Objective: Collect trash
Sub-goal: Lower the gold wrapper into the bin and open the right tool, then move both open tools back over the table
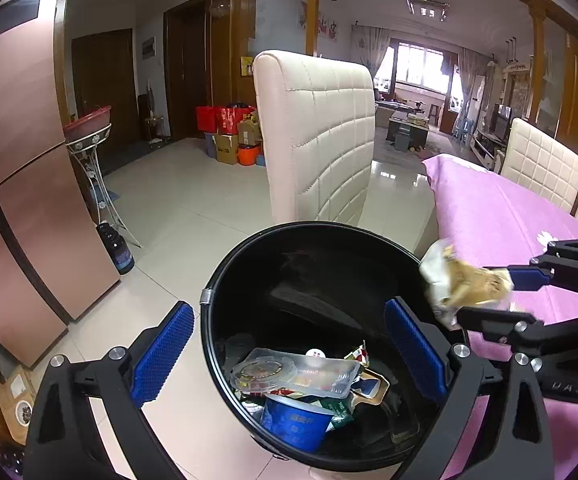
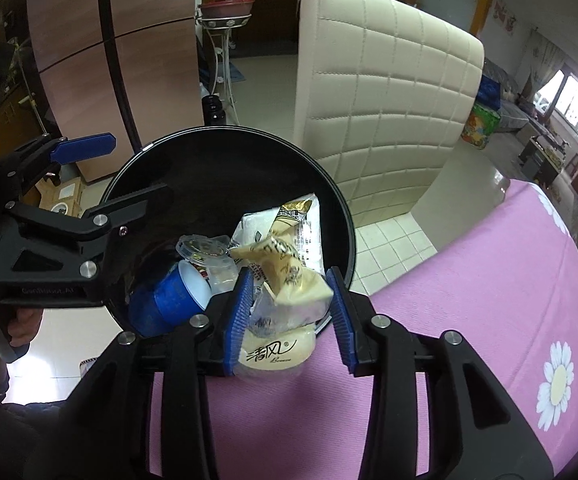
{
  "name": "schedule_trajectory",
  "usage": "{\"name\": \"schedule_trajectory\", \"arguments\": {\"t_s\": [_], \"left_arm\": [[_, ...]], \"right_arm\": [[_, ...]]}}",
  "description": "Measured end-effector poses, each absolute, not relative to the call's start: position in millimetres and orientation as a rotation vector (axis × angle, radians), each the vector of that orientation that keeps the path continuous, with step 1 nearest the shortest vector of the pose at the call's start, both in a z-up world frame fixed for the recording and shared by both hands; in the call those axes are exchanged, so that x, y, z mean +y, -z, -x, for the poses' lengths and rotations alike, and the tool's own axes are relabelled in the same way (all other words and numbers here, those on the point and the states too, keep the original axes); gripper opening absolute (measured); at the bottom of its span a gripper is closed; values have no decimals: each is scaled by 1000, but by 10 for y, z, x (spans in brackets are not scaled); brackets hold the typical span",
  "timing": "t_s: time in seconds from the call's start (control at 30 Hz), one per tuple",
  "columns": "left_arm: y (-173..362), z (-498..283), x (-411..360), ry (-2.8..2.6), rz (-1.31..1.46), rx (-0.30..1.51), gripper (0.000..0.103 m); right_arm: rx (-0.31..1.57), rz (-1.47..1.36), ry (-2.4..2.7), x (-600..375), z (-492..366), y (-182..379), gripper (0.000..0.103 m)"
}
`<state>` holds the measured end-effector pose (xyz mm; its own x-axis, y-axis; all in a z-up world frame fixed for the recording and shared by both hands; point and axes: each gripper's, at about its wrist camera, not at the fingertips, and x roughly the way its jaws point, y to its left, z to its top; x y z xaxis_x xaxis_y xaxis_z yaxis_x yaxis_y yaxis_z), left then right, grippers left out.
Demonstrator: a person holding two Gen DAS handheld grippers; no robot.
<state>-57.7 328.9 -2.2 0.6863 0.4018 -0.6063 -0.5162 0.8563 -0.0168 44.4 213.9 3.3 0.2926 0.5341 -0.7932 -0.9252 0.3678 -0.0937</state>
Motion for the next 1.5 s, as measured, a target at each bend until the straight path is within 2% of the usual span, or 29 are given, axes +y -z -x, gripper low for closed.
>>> {"name": "schedule_trajectory", "arguments": {"t_s": [0.1,0.27,0.43,0.5,0.57,0.67,1.13,1.5], "left_arm": [[12,611,3301,-526,183,624,94],[9,640,3359,-535,200,619,94],[18,636,3345,-536,204,627,94],[19,621,3320,-528,204,631,94],[21,602,3285,-519,200,634,94],[11,554,3212,-502,179,637,94],[-87,452,2972,-466,141,623,94],[-75,21,2146,-285,100,636,94]], "right_arm": [[738,632,-1072,2206,-398,-23,49],[711,621,-1070,2248,-386,-15,73],[721,623,-1048,2213,-428,16,75],[726,616,-1040,2174,-448,17,80],[720,602,-1022,2120,-467,12,94],[727,579,-1022,2056,-498,-2,98],[717,556,-914,1665,-620,-37,99],[744,456,-688,660,-871,-95,99]]}}
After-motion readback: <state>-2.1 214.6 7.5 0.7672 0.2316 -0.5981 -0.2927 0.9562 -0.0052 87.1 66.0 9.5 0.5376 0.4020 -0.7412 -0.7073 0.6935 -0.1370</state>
